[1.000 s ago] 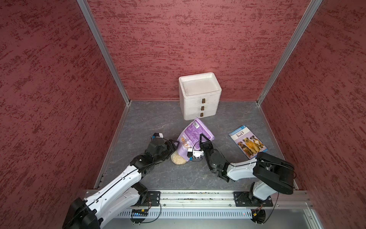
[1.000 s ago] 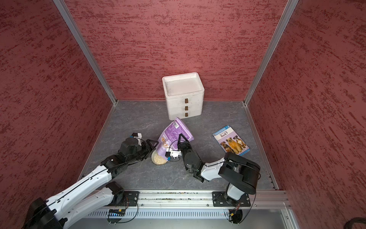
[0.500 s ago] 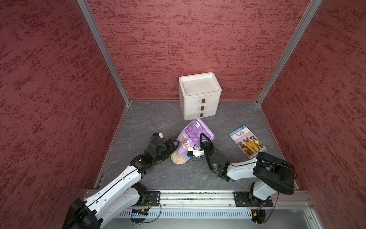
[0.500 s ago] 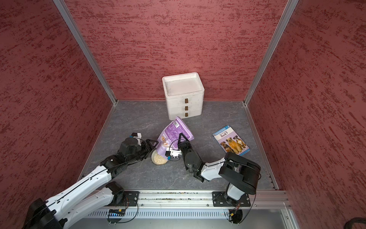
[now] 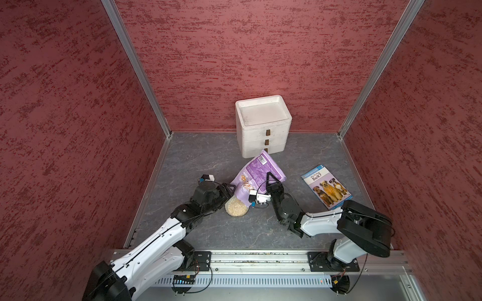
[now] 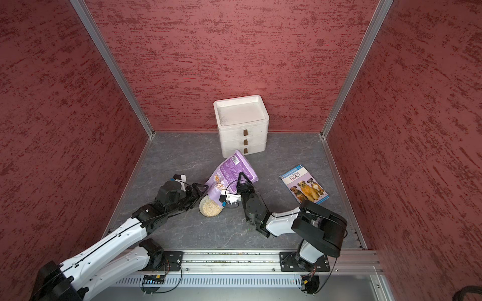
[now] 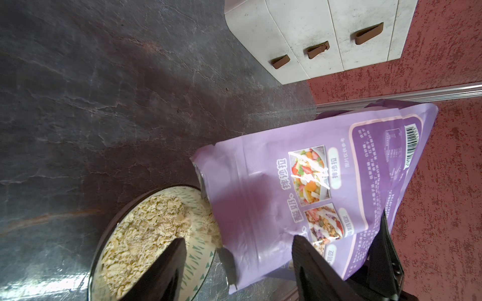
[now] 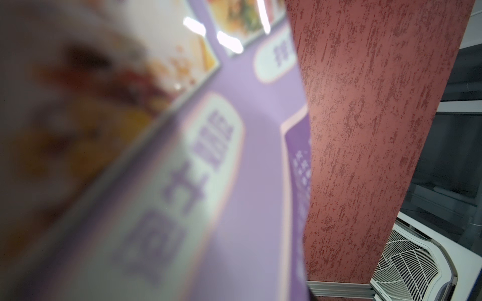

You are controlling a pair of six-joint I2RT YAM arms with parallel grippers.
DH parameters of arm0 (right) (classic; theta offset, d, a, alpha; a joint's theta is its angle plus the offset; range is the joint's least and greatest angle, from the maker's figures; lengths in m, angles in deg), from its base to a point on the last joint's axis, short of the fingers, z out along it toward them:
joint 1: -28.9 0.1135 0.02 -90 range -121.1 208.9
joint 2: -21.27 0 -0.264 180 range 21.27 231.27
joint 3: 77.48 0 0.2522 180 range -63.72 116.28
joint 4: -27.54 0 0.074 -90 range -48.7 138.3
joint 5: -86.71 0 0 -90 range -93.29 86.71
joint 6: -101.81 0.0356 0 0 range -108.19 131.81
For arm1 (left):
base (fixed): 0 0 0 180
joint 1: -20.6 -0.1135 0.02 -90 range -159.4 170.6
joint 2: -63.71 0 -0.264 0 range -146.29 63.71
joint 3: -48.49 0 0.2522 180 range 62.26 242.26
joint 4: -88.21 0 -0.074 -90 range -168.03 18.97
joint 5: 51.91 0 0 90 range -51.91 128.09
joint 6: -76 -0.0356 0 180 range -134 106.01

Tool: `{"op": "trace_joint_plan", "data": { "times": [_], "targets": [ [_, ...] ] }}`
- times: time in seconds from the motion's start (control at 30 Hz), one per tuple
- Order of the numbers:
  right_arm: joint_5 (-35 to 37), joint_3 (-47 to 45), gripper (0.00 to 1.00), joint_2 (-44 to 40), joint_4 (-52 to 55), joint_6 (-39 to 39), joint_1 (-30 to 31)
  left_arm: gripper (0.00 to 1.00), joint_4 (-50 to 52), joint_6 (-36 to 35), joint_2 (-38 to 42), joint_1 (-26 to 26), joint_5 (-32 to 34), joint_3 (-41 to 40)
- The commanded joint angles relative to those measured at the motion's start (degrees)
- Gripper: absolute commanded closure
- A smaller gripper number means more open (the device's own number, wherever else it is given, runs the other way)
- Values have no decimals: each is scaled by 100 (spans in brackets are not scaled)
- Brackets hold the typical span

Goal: Pour the oats into the breakfast bowl
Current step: Pour the oats into the bowl.

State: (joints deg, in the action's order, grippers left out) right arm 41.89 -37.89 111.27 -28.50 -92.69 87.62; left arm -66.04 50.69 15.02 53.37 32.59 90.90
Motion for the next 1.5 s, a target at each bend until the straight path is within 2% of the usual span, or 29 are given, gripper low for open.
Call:
{"op": "trace_joint_plan", "data": {
  "times": [0.0, 0.07, 0.2, 0.3, 0.4, 0.47, 0.57, 0.67, 0.77, 0.9, 1.17, 1.47],
  "targets": [
    [-71, 222, 100, -301, -659, 290, 66, 32, -7, -15, 26, -25, 22, -4],
    [59, 260, 100, -258, -1046, 282, 53, 32, 14, -17, 26, -25, 25, 9],
    [-99, 192, 100, -196, -930, 165, 158, 32, -11, 9, 52, -28, 54, -36],
    [59, 292, 100, -215, -1063, 283, 143, 32, -17, 11, 22, -25, 40, -19],
    [-120, 173, 100, -268, -744, 239, 217, 32, -15, 9, 24, -25, 34, -8],
    [61, 310, 100, -314, -1046, 344, 144, 32, 1, 0, 34, -25, 48, 8],
    [-136, 161, 100, -383, -582, 365, 217, 32, -43, 2, 7, -25, 38, -4],
    [38, 223, 100, -237, -1014, 418, 215, 32, -71, 7, -50, -25, 24, 10],
    [-251, 86, 100, -30, -802, -76, 297, 32, -134, 24, -64, -23, 8, -22],
    [-409, 155, 100, 334, -1062, -385, 339, 32, -137, 31, -69, -25, -4, -17],
    [-267, 126, 100, -207, -1053, -46, 353, 32, -101, 35, 25, -24, 55, -43],
    [86, 212, 100, -36, -1054, 287, 231, 32, -82, 53, 43, -25, 13, -44]
  ]
}}
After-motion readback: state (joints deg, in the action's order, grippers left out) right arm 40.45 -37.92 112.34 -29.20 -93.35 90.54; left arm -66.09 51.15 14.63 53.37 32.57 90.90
